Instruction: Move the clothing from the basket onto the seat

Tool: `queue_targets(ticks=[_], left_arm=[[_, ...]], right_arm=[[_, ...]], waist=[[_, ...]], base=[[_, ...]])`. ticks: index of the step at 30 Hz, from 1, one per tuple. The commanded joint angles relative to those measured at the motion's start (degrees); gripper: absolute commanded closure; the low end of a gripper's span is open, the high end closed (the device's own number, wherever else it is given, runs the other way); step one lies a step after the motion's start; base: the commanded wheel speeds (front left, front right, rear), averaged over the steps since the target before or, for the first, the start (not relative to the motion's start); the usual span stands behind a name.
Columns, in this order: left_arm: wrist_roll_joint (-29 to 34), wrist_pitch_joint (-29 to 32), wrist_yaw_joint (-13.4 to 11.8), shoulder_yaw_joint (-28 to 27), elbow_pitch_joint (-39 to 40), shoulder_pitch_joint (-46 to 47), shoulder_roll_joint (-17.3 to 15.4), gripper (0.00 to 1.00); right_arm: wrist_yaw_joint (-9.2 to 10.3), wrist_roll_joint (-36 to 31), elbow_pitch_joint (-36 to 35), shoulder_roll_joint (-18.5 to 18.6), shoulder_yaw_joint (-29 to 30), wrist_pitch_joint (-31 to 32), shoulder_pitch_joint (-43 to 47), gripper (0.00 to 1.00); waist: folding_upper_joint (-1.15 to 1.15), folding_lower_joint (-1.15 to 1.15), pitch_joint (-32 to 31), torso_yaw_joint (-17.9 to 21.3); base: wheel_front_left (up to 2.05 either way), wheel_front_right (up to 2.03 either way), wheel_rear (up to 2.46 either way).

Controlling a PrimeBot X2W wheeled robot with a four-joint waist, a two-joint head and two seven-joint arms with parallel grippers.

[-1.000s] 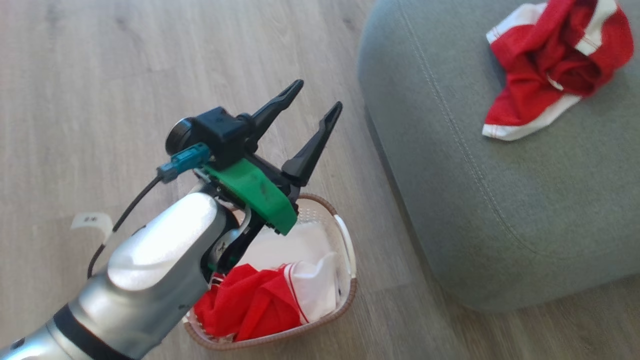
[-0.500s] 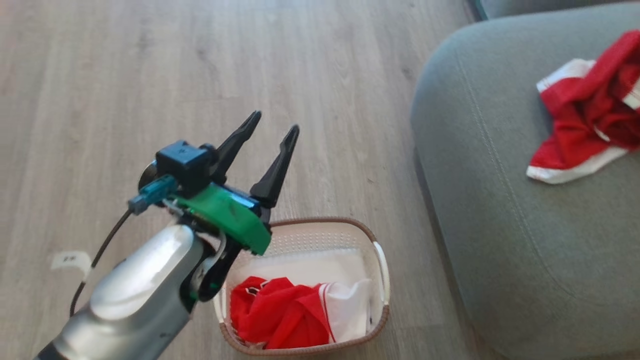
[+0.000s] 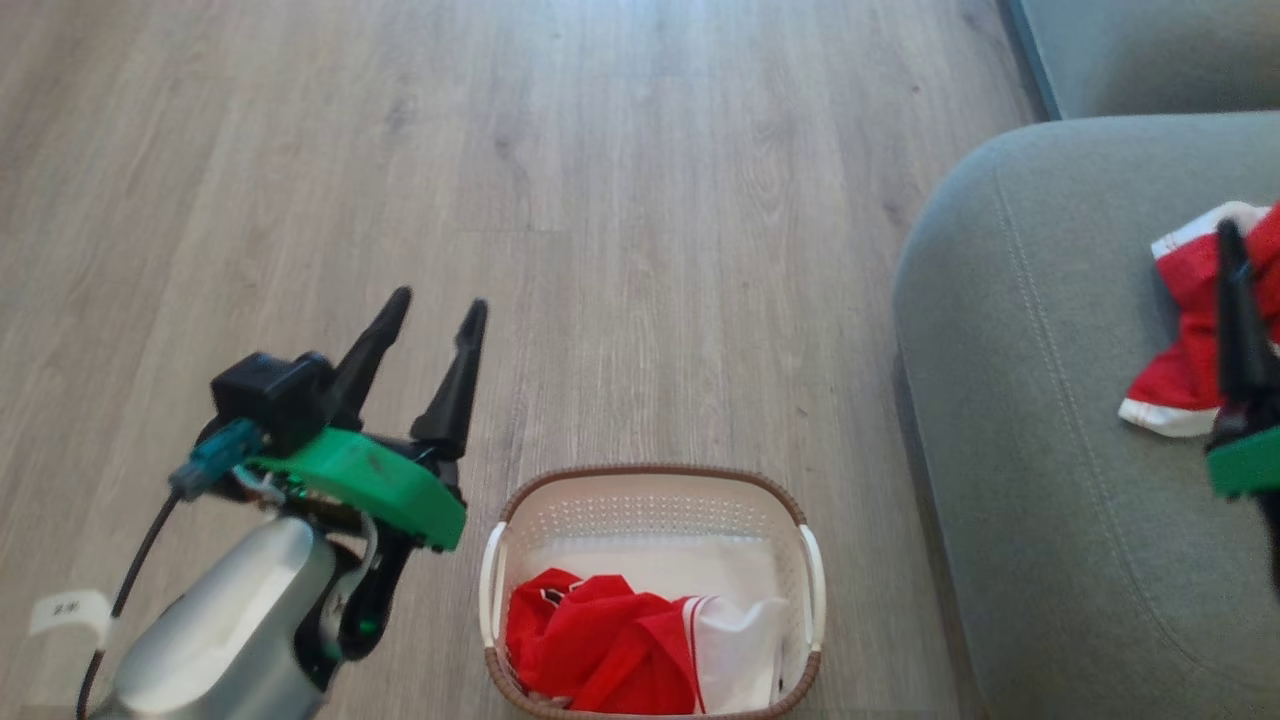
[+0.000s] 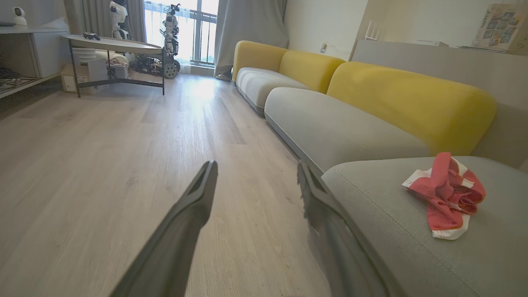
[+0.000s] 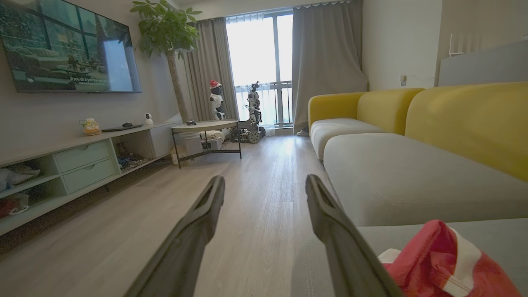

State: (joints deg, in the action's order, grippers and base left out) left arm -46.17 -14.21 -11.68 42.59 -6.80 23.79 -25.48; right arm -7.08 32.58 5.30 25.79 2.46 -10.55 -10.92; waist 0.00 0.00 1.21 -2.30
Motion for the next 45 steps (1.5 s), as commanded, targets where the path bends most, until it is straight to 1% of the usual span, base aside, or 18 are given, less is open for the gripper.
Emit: queue_targets(ticks=[1,5,7,9,12,16,20,24,29,34,45], left_arm=[[-0.35,-0.72,-0.73,-4.13,2.14,0.93,-2.47,0.00],[0.38,-0.76,-1.54,-6.93,3.17,-1.80,-2.62,0.00],[1.18,-0.77,-2.05,-8.57,3.71,-3.29,-2.50,0.00],[1.64,-0.77,-2.25,-9.35,3.91,-4.07,-2.43,0.00],[2.89,-0.77,-2.48,-11.58,4.29,-6.49,-2.06,0.00],[5.65,-0.78,-2.77,-14.29,4.16,-10.04,-1.34,0.00],[8.23,-0.78,-2.88,-18.06,4.63,-14.02,0.64,0.00],[11.10,-0.78,-1.99,-21.49,5.00,-17.96,2.59,0.00],[14.89,-0.78,-0.36,-24.06,4.71,-20.84,4.73,0.00],[17.90,-0.78,1.36,-25.94,4.27,-21.74,6.62,0.00],[21.28,-0.79,5.03,-29.30,2.75,-22.10,9.99,0.00]], right_arm=[[-0.41,-1.75,-4.07,-1.29,1.12,0.48,1.86,0.00],[-0.41,-3.34,-7.52,-6.41,2.83,0.65,6.39,0.00],[-0.41,-4.18,-8.41,-8.12,2.95,0.29,8.07,0.00],[-0.41,-4.69,-8.67,-8.76,2.83,0.03,8.77,0.00],[-0.41,-5.65,-9.28,-10.74,1.80,-0.62,10.51,0.00],[-0.41,-5.44,-8.58,-12.65,0.59,-1.83,11.60,0.00],[-0.41,-6.15,-7.28,-13.83,-0.86,-3.26,12.76,0.00],[-0.41,-6.80,-6.07,-14.81,-1.87,-4.12,13.75,0.00],[-0.41,-8.61,-4.21,-15.21,-3.73,-4.39,14.40,0.00],[-0.41,-9.54,-3.64,-15.42,-4.32,-4.43,14.03,0.00],[-0.41,-10.17,-4.07,-15.01,-5.20,-4.44,13.14,0.00]], waist=[[0.00,0.00,-0.47,-1.05],[0.00,0.00,-0.78,-2.17],[0.00,0.00,-0.95,-2.55],[0.00,0.00,-1.07,-2.74],[0.00,0.00,-1.33,-3.14],[0.00,0.00,-1.61,-3.32],[0.00,0.00,-1.77,-3.37],[0.00,0.00,-1.68,-2.91],[0.00,0.00,-1.40,-2.41],[0.00,0.00,-1.18,-2.02],[0.00,0.00,-0.77,-1.50]], base=[[0.00,0.00,0.00],[0.00,0.00,0.00],[0.00,0.00,0.00],[0.00,0.00,0.00],[0.00,0.00,0.00],[0.00,0.00,0.00],[0.00,0.00,0.00],[0.00,0.00,0.00],[0.00,0.00,0.00],[0.00,0.00,0.00],[0.00,0.00,0.00]])
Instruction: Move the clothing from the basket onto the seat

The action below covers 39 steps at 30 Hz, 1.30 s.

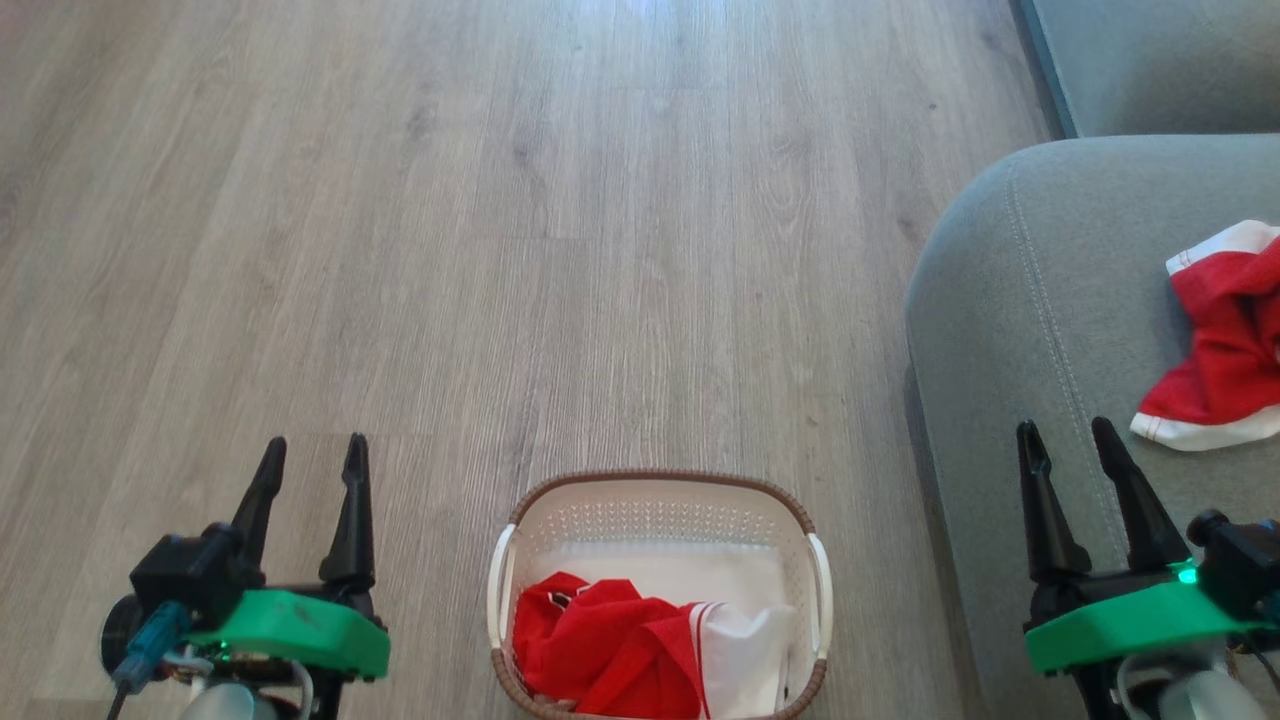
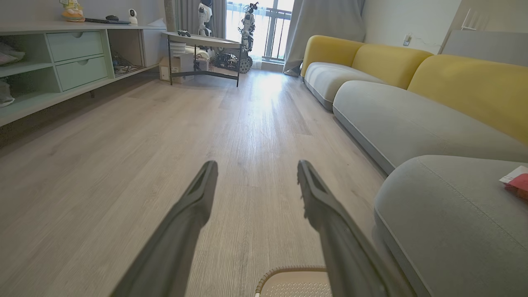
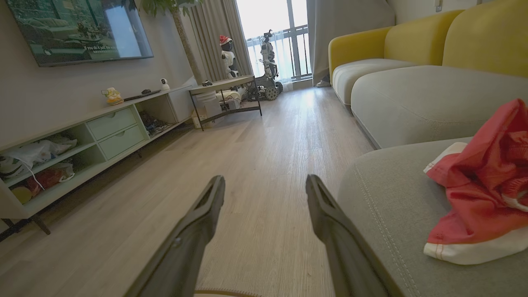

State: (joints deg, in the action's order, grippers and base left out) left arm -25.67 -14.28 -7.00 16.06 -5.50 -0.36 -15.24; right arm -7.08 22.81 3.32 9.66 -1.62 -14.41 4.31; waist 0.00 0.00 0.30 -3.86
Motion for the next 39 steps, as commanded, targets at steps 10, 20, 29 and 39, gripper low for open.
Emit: queue_targets(ticks=[10,20,29,39], left_arm=[[3.00,-0.72,2.56,-4.59,0.46,2.43,1.22,0.00],[6.00,-0.72,4.13,-5.59,-0.54,4.60,2.29,0.00],[7.63,-0.72,6.84,-5.45,-4.05,9.88,3.28,0.00],[9.74,-0.60,11.16,-1.34,-18.45,18.54,3.48,0.00]], right_arm=[[-0.41,-0.57,-2.38,1.28,-1.46,-0.58,-2.82,0.00],[-0.41,-1.09,-3.35,1.87,-1.63,-0.59,-4.91,0.00],[-0.41,-2.04,-5.08,1.78,-1.47,-0.59,-8.12,0.00],[-0.41,-2.69,-7.13,0.55,-1.04,-0.59,-12.16,0.00]], waist=[[0.00,0.00,1.26,0.98],[0.00,0.00,5.39,4.07],[0.00,0.00,11.85,7.60],[0.00,0.00,19.07,11.85]], base=[[0.00,0.00,0.00],[0.00,0.00,0.00],[0.00,0.00,0.00],[0.00,0.00,0.00]])
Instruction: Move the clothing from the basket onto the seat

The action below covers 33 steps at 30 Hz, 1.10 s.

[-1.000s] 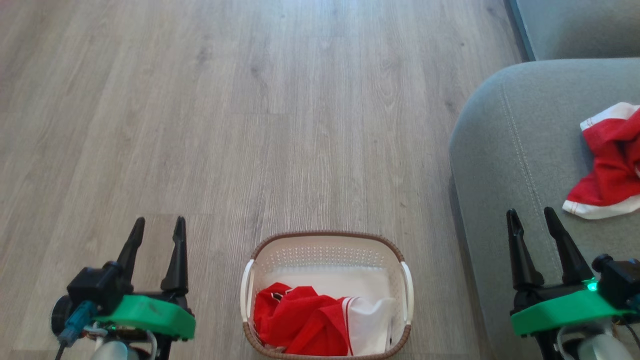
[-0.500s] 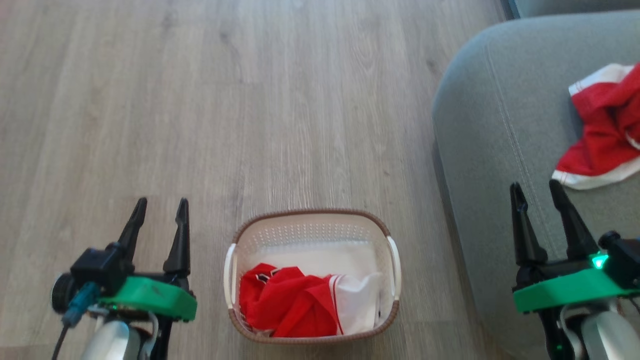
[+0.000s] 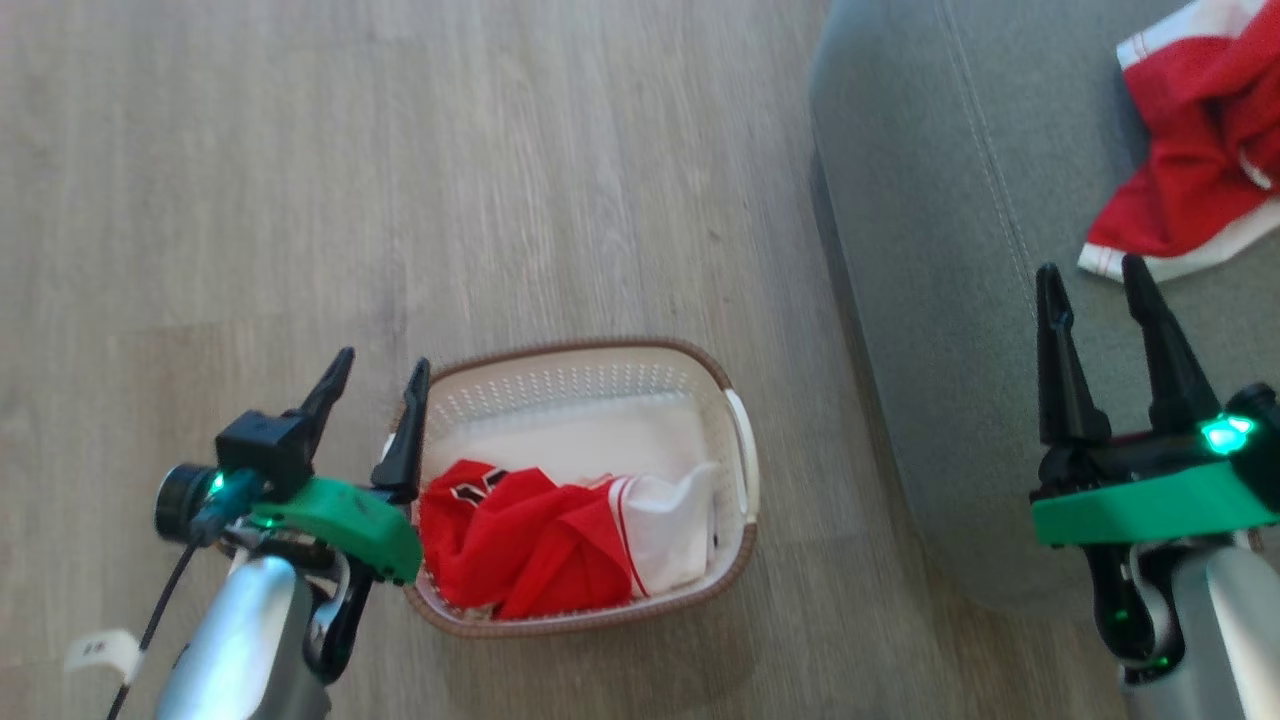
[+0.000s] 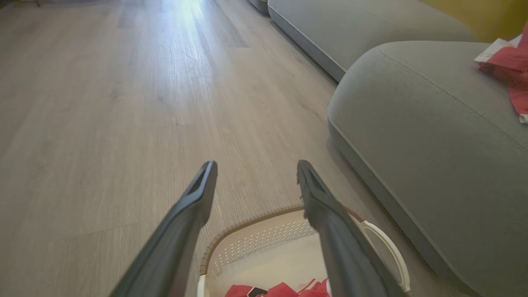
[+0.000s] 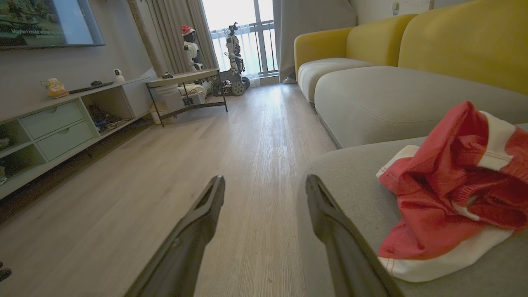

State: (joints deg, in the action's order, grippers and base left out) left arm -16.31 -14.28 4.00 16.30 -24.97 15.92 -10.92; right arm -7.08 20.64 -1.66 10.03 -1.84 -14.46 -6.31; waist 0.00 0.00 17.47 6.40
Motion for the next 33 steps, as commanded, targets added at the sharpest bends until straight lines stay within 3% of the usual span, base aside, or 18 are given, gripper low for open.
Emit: queue_targets(ticks=[1,8,17,24,33], left_arm=[[0.38,-0.60,0.65,-0.99,-0.54,3.19,-0.65,0.00],[0.43,-0.68,2.87,3.75,-11.27,8.26,0.72,0.00],[-0.70,-0.49,3.44,9.63,-22.39,14.82,1.05,0.00],[-6.97,4.03,3.47,18.21,-30.24,19.30,1.43,0.00],[-15.50,11.13,3.48,30.04,-33.80,24.34,-1.45,0.00]], right_arm=[[-0.41,-0.55,-2.30,0.04,-0.81,-0.53,-1.97,0.00],[-0.41,-0.83,-3.36,-1.22,-1.07,-0.53,-4.59,0.00],[-0.41,-1.03,-4.43,-2.45,-1.30,-0.53,-6.95,0.00],[-0.41,-1.20,-5.34,-3.28,-1.80,-0.53,-9.11,0.00],[-0.41,-1.32,-6.45,-4.10,-2.72,-0.53,-11.98,0.00]], waist=[[0.00,0.00,2.53,1.98],[0.00,0.00,6.59,4.87],[0.00,0.00,11.81,7.69],[0.00,0.00,16.71,9.51],[0.00,0.00,23.57,11.62]], base=[[0.00,0.00,0.00],[0.00,0.00,0.00],[0.00,0.00,0.00],[0.00,0.00,0.00],[0.00,0.00,0.00]])
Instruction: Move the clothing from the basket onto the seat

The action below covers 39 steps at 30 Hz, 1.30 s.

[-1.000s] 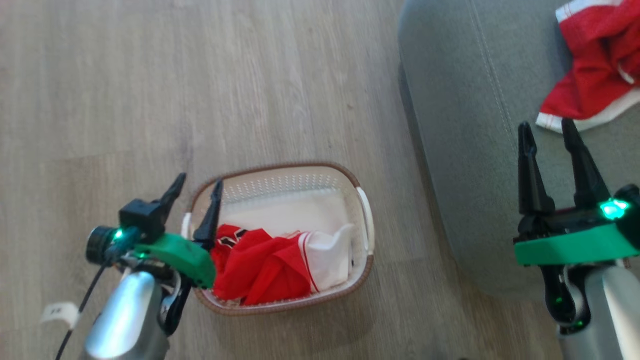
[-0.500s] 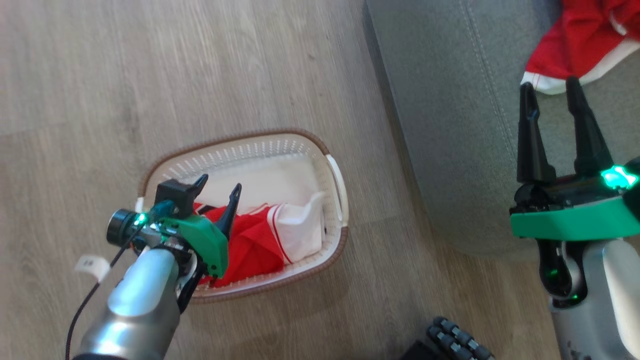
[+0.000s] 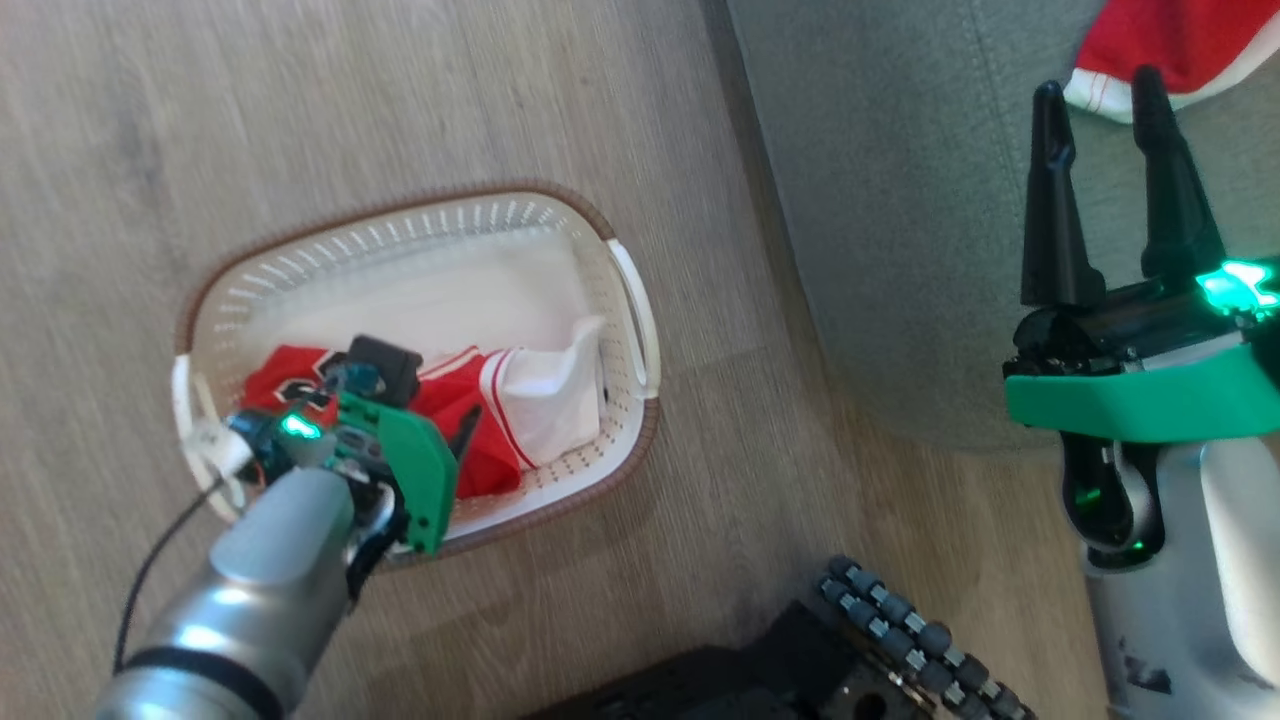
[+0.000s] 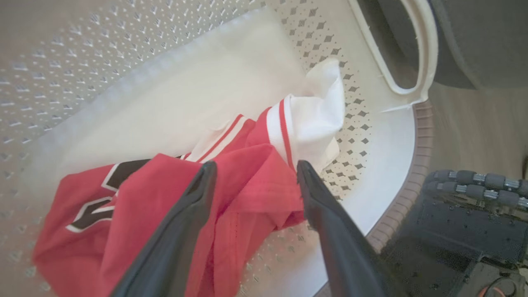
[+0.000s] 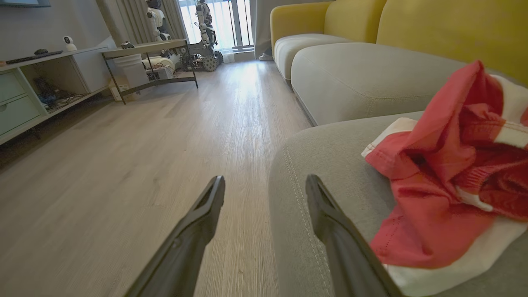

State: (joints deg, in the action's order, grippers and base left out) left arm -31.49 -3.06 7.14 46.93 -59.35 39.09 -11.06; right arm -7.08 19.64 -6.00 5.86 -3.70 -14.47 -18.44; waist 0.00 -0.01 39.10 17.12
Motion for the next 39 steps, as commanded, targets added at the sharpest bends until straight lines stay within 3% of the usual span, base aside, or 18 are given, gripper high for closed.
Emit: queue_targets(ticks=[1,13,24,25,26,27,28,39], left_arm=[[-0.87,0.44,0.34,0.39,0.27,2.01,-1.60,0.00],[-5.73,11.21,0.35,10.77,-4.47,8.84,-4.43,0.00],[-7.92,15.47,0.35,17.29,-5.59,12.19,-6.42,0.00],[-8.34,15.75,0.35,17.95,-5.30,12.28,-6.50,0.03],[-8.78,15.73,0.35,18.54,-4.96,12.37,-6.53,0.49],[-9.24,15.45,0.35,19.03,-4.63,12.47,-6.54,0.70],[-9.68,15.19,0.35,19.51,-4.41,12.57,-6.52,1.00],[-14.61,13.04,0.35,23.46,-3.78,13.74,-7.01,1.00]], right_arm=[[-0.41,-0.34,-2.25,-0.02,-0.89,-0.52,-0.11,0.00],[-0.41,-0.40,-3.00,-1.27,-2.36,-0.52,-2.80,0.00],[-0.41,-0.57,-3.28,-1.91,-3.45,-0.52,-3.59,0.00],[-0.41,-0.61,-3.25,-1.95,-3.47,-0.52,-3.64,0.00],[-0.41,-0.64,-3.21,-1.99,-3.49,-0.52,-3.69,0.00],[-0.41,-0.68,-3.17,-2.03,-3.51,-0.52,-3.73,0.00],[-0.41,-0.72,-3.08,-2.07,-3.55,-0.52,-3.78,0.00],[-0.41,-0.89,-2.36,-2.27,-3.71,-0.52,-4.18,0.00]], waist=[[0.00,0.01,2.75,1.09],[0.00,0.01,9.28,3.71],[0.00,0.01,13.20,5.04],[0.00,0.01,13.33,5.05],[0.00,0.01,13.43,5.04],[0.00,0.01,13.48,5.03],[0.00,0.01,13.46,5.02],[0.00,0.01,12.13,4.63]], base=[[0.00,0.00,0.00],[0.00,0.00,0.00],[0.00,0.00,0.00],[0.00,0.00,0.00],[0.00,0.00,0.00],[0.00,0.00,0.00],[0.00,0.00,0.00],[0.00,0.00,0.00]])
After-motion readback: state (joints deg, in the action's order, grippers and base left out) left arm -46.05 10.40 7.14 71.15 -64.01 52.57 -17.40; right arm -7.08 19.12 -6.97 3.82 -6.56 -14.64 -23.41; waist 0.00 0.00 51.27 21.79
